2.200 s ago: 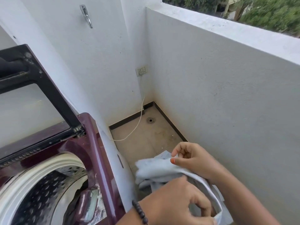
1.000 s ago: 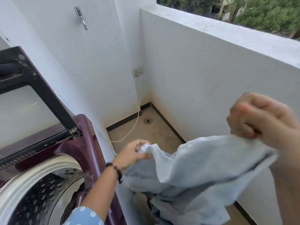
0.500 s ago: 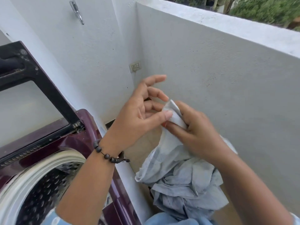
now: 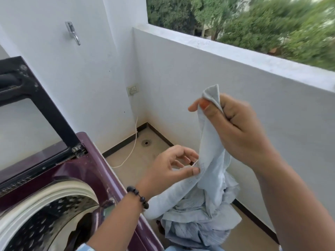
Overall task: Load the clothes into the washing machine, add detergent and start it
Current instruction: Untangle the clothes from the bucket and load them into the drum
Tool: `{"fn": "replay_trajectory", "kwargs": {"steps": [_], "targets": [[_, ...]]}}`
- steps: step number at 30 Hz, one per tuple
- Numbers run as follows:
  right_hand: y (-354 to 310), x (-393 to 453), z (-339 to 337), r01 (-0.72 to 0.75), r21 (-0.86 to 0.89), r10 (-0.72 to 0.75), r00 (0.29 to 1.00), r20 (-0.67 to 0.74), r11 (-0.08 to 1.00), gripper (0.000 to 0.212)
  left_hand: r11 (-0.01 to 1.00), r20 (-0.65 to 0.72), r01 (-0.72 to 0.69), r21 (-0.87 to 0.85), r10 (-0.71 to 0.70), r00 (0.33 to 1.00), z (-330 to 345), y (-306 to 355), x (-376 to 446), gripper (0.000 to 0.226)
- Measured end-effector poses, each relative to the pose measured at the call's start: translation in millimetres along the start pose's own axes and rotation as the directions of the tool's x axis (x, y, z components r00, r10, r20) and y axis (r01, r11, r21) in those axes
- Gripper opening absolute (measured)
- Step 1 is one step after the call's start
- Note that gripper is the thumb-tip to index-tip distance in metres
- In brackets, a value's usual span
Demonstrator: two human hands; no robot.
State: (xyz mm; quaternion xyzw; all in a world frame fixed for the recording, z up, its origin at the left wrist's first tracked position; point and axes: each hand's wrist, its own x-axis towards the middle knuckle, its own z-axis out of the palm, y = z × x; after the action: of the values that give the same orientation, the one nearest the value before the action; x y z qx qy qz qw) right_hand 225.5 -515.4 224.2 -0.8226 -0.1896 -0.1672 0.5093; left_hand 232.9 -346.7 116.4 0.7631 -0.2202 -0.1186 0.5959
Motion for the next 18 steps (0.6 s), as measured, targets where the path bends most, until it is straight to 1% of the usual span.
{"fn": "replay_trajectory", "kwargs": {"steps": [2, 3, 6, 8, 10, 11, 13, 15, 18], "targets": [[-11, -6, -4, 0.01, 0.016, -0.01, 1.0, 0.025, 1.0, 0.027, 0.999, 0.066, -0.017, 0.038, 0.015, 0.998, -4, 1, -3, 0.045], [-14, -11, -6, 0.009, 0.023, -0.01, 0.999, 0.05, 1.0, 0.027, 1.0, 0.101, -0.02, 0.023, 0.018, 0.995, -6, 2, -4, 0.047], [-18, -23, -13, -0.032, 0.0, 0.032, 0.992, 0.123, 0.999, 0.026, 0.989, 0.202, -0.001, -0.15, 0.032, 0.979, -6, 12, -5, 0.041], [-17, -31, -17, -0.065, -0.051, 0.071, 0.989, 0.129, 0.997, 0.024, 0.967, 0.209, -0.012, -0.254, 0.067, 0.976, -3, 22, -6, 0.033], [-16, -38, -21, -0.095, -0.095, 0.105, 0.989, 0.104, 0.991, 0.023, 0.948, 0.187, -0.053, -0.315, 0.117, 0.975, 0, 32, -7, 0.014], [-17, -41, -23, -0.108, -0.106, 0.117, 0.99, 0.083, 0.988, 0.022, 0.941, 0.183, -0.072, -0.332, 0.139, 0.973, 3, 36, -7, 0.01], [-22, -46, -26, -0.111, -0.096, 0.115, 0.993, 0.038, 0.989, 0.022, 0.943, 0.176, -0.086, -0.321, 0.149, 0.973, 9, 38, -6, 0.012], [-29, -46, -28, -0.073, -0.055, 0.073, 0.997, -0.009, 0.996, 0.023, 0.958, 0.192, -0.061, -0.281, 0.118, 0.974, 14, 28, -3, 0.025], [-40, -43, -34, 0.006, 0.022, -0.003, 0.992, -0.122, 1.0, 0.025, 0.987, 0.215, -0.006, -0.16, 0.041, 0.976, 14, -2, 2, 0.04]]}}
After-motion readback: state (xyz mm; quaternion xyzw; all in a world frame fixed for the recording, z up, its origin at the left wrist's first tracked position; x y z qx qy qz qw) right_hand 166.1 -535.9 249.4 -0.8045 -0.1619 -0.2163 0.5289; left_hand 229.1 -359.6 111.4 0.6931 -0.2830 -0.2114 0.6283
